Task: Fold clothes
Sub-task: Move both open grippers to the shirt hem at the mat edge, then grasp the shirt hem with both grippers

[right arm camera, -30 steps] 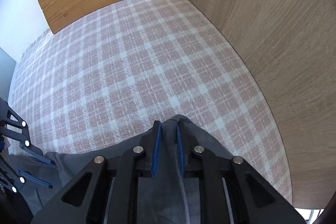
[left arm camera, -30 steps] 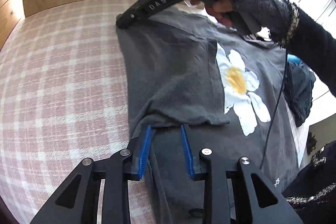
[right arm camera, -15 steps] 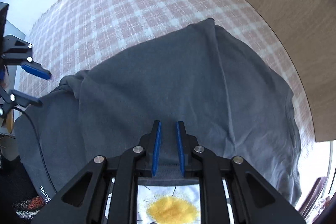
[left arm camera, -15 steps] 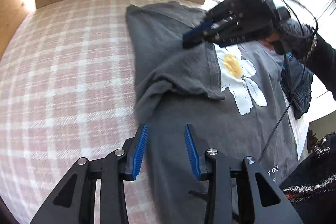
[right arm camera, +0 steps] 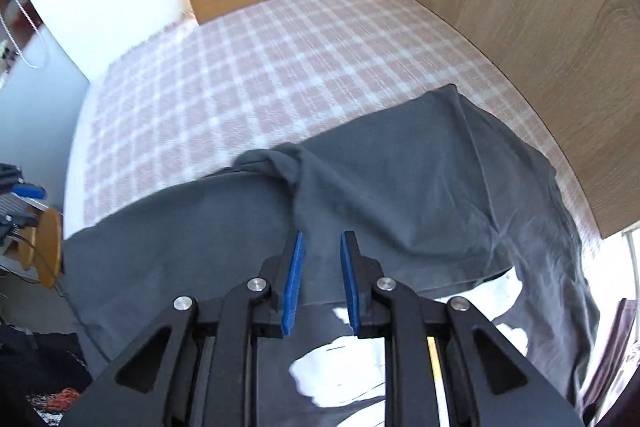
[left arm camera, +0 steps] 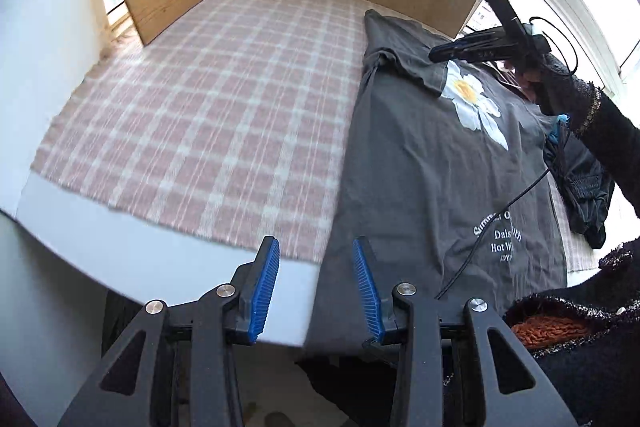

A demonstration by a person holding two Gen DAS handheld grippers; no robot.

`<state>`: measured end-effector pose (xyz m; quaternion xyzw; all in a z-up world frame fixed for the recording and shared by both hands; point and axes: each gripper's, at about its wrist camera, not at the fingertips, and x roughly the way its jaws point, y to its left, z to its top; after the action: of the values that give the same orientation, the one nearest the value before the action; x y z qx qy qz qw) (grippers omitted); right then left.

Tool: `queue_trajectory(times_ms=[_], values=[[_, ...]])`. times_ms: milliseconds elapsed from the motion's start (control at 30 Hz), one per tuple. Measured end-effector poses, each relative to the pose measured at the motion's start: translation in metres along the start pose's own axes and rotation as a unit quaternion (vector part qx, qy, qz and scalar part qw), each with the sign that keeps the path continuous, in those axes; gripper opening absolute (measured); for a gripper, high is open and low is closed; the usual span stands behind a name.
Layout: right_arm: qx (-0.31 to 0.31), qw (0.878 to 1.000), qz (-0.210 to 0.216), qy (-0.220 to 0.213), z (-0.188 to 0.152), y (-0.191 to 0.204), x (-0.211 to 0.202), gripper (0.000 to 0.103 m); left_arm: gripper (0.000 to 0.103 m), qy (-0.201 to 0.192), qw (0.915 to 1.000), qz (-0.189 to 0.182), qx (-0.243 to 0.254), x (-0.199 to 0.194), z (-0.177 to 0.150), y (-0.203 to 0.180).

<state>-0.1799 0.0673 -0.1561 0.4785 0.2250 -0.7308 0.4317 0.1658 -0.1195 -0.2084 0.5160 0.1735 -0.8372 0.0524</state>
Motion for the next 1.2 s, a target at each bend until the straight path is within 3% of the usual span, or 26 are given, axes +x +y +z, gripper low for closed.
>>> queue_trajectory(times_ms=[167, 300, 367, 567, 667, 767, 1067, 1200], values=[[0.016, 1.000, 0.011, 0.001, -0.063, 0.044, -0.027, 0.019, 0.037, 0.026, 0.9994, 0.001, -0.021, 0.014, -0.051, 0.003], [0.048, 0.999, -0.003, 0.009, -0.130, 0.064, -0.050, 0.019, 0.037, 0.036, 0.9993, 0.000, -0.012, 0.023, -0.067, 0.003], [0.102, 0.995, -0.012, 0.003, -0.168, 0.060, -0.069, 0.019, 0.037, 0.036, 0.9993, -0.009, -0.007, 0.025, -0.071, 0.002], [0.256, 0.965, -0.040, -0.038, -0.272, 0.062, -0.124, 0.019, 0.037, 0.061, 0.9972, -0.027, 0.033, 0.039, -0.086, 0.004], [0.292, 0.953, -0.070, -0.047, -0.309, 0.085, -0.139, 0.019, 0.037, 0.071, 0.9954, -0.038, 0.053, 0.048, -0.091, 0.011], [0.332, 0.939, -0.072, -0.052, -0.339, 0.111, -0.147, 0.020, 0.037, 0.076, 0.9934, -0.051, 0.069, 0.057, -0.092, 0.018], [0.400, 0.908, -0.119, -0.039, -0.411, 0.175, -0.143, 0.037, 0.036, 0.072, 0.9856, -0.098, 0.117, 0.072, -0.094, 0.024], [0.432, 0.891, -0.137, -0.028, -0.447, 0.181, -0.130, 0.040, 0.009, 0.066, 0.9804, -0.120, 0.142, 0.067, -0.097, 0.018]])
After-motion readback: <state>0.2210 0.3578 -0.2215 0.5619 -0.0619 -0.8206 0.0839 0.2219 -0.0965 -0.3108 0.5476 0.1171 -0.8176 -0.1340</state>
